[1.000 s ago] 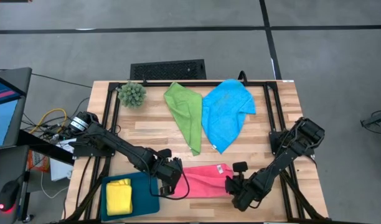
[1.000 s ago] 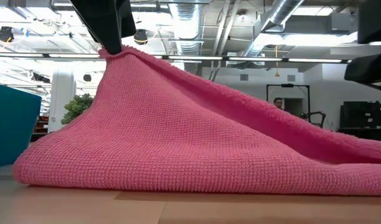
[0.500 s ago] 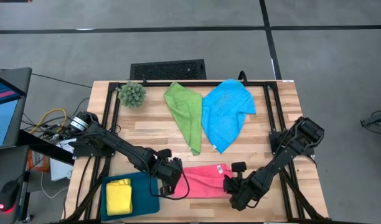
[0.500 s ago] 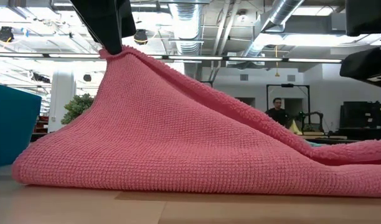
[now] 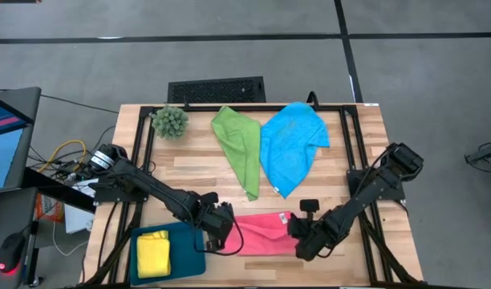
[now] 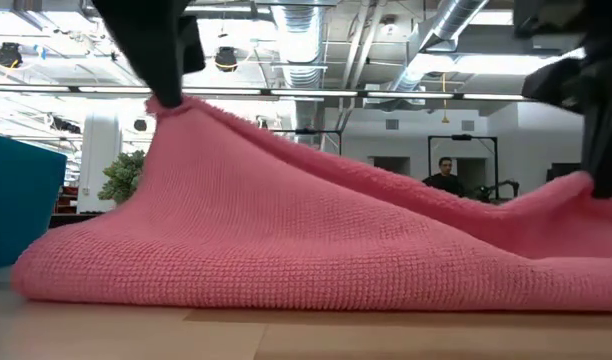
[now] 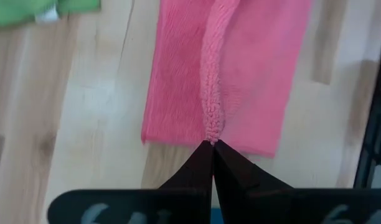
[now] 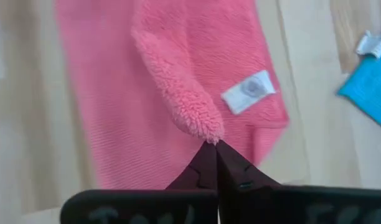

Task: Fold microfiber towels
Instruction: Fold the pink microfiber towel

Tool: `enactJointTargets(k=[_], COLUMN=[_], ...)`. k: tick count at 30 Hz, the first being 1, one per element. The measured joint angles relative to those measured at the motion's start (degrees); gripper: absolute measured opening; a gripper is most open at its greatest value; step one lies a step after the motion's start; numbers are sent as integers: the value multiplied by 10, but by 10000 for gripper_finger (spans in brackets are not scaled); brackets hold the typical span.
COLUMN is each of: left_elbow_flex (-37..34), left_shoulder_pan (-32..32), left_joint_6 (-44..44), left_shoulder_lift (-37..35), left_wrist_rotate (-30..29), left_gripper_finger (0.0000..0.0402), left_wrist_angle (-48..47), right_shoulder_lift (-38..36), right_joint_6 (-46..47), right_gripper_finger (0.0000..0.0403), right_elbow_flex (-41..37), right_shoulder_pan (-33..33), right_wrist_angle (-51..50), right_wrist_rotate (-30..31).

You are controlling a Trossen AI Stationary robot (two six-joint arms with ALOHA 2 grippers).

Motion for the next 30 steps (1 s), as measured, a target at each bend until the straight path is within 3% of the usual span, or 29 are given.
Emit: enactJointTargets(k=[23, 30], left_elbow_flex=[-11, -53], left_shoulder_pan=[0, 0], left_joint_6=[-36, -75], left_shoulder_lift=[0, 1], left_wrist_rotate=[-6, 6], left_gripper_finger=[0, 0], left_wrist_angle=[0, 20], right_shoulder_lift=[1, 2], right_joint_6=[-12, -12], right_gripper_finger=[20, 21], right_elbow_flex=[-44, -46], right_shoulder_pan=[-53, -71], right_wrist_angle=[43, 44], right_wrist_rotate=[-28, -28])
